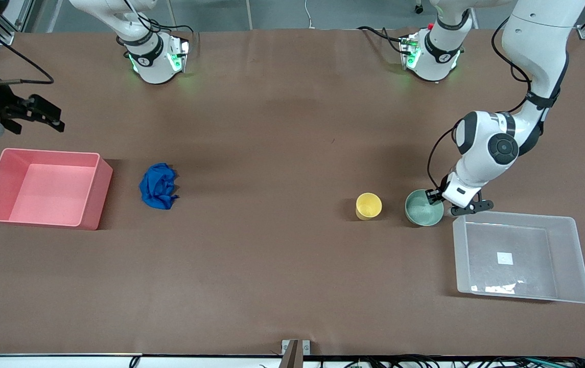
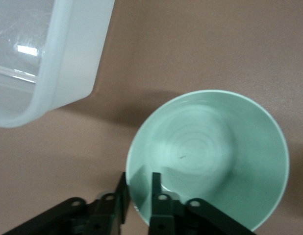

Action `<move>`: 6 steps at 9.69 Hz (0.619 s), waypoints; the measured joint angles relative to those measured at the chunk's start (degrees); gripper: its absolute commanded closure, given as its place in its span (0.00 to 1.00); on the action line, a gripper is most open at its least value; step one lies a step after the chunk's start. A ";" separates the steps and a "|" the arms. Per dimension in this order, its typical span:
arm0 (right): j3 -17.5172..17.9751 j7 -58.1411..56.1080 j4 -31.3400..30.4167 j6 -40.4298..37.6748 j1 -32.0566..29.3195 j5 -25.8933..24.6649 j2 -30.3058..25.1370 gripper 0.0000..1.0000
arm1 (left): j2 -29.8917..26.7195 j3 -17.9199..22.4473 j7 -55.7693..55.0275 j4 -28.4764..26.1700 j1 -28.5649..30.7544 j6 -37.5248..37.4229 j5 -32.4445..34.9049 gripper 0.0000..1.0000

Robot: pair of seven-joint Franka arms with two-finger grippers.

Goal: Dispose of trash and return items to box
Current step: 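Carry the bowl into the clear bin while the right gripper reaches the cloth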

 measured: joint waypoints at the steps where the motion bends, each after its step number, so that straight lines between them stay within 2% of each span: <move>1: 0.01 -0.05 -2.93 4.10 0.08 0.00 0.19 0.02 | -0.15 -0.11 -0.01 0.40 -0.01 0.08 0.00 1.00; 3: 0.06 -0.08 -10.48 14.22 1.06 0.00 0.79 0.02 | -1.68 -0.18 -0.01 2.67 -0.06 -0.93 0.00 1.00; 4: 0.07 -0.08 -15.14 20.28 1.66 0.00 1.17 0.02 | -2.97 -0.17 -0.01 5.80 0.00 -4.58 0.00 1.00; 6: 0.11 -0.08 -23.27 29.87 2.77 0.00 3.26 0.02 | -4.90 0.02 0.47 16.26 0.23 -16.38 0.49 1.00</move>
